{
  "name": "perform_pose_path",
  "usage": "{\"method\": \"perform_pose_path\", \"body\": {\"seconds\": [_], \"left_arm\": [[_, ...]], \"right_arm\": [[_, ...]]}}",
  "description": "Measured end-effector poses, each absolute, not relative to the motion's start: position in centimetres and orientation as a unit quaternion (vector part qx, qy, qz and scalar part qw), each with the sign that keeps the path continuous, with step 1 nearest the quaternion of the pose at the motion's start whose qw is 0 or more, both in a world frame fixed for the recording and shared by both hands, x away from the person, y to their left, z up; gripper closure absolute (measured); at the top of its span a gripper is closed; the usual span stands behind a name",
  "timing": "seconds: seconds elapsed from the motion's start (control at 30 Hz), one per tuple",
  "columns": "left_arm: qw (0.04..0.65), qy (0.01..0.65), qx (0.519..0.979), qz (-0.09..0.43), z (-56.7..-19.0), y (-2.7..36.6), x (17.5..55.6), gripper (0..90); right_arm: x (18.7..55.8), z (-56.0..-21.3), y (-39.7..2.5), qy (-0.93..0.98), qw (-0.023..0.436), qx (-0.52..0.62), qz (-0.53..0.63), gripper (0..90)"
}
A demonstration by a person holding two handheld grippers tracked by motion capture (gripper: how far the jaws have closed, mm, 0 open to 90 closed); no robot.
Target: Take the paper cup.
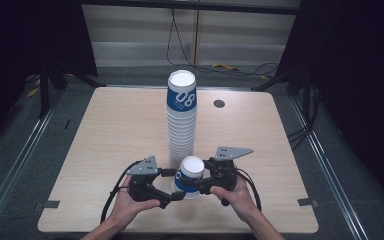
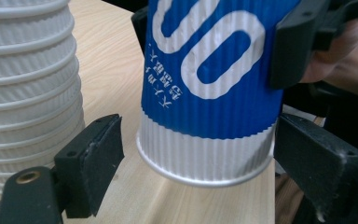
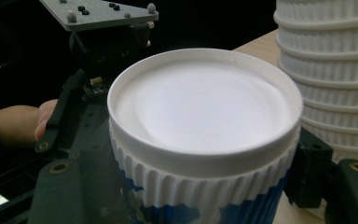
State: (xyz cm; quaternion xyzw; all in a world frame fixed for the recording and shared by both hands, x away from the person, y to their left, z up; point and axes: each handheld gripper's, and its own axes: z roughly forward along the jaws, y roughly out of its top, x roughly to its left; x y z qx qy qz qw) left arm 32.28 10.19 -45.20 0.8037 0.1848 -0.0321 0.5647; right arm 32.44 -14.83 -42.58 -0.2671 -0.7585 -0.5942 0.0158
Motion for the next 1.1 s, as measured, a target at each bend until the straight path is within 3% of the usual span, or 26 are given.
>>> {"method": "perform_pose_path", "body": {"seconds": [0.47,0.77,1.0,1.1], "left_arm": [[0.581,0.183,0.791,-0.051,-45.7,9.6,32.4,14.2],[0.587,0.176,0.789,-0.034,-45.6,9.6,32.0,15.7],[0.584,0.164,0.795,-0.032,-45.5,9.6,32.1,17.2],[0.581,0.165,0.796,-0.037,-45.7,9.7,32.3,17.4]], "right_arm": [[32.1,-42.7,-13.1,-0.748,0.022,-0.252,-0.614,28.5],[31.6,-42.6,-12.9,-0.741,0.011,-0.244,-0.625,28.3],[31.7,-42.4,-13.0,-0.748,0.011,-0.236,-0.620,25.7],[31.7,-42.5,-13.0,-0.752,0.004,-0.243,-0.612,19.8]]}}
